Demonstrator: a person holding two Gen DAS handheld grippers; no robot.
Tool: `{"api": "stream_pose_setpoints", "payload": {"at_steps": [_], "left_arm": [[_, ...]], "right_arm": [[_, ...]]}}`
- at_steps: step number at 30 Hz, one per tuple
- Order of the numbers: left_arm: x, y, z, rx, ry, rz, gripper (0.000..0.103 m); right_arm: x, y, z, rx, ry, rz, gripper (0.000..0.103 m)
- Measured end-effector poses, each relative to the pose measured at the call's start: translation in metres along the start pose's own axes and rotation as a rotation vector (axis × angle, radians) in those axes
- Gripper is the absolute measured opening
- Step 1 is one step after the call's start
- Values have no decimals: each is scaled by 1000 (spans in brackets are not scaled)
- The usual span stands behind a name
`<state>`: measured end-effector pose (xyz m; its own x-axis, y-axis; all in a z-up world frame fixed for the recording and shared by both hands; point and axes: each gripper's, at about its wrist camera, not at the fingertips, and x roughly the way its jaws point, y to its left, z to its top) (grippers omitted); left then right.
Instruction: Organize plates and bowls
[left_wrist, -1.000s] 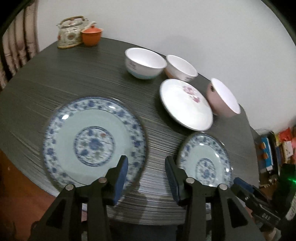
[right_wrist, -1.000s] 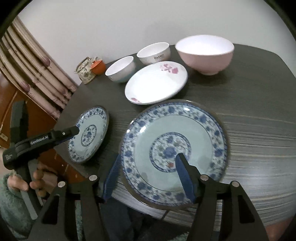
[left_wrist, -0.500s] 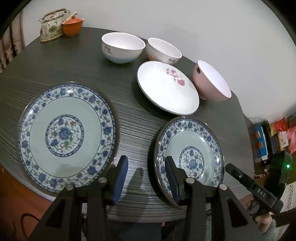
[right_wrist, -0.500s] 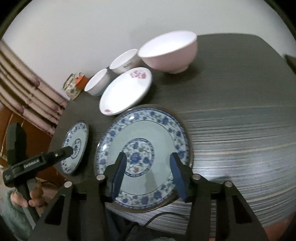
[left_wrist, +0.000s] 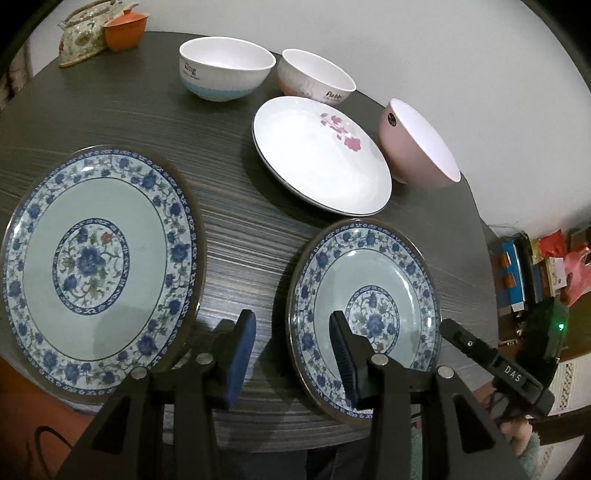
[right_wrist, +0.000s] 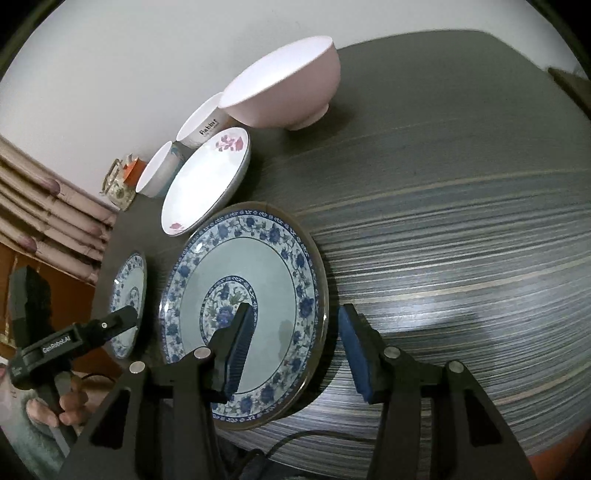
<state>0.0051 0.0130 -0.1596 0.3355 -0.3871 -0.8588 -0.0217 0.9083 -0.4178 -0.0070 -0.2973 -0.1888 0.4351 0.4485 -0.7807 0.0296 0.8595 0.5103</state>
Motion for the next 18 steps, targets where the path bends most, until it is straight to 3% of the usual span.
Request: {"api": "stream_pose_setpoints", "payload": {"at_steps": [6, 18], "left_arm": [[16, 2, 6, -30, 58, -29, 42], [32, 5, 14, -85, 115, -46, 42]], "right_arm": [[3, -5, 1, 18, 7, 23, 39], [6, -11, 2, 53, 13, 48, 39]]}}
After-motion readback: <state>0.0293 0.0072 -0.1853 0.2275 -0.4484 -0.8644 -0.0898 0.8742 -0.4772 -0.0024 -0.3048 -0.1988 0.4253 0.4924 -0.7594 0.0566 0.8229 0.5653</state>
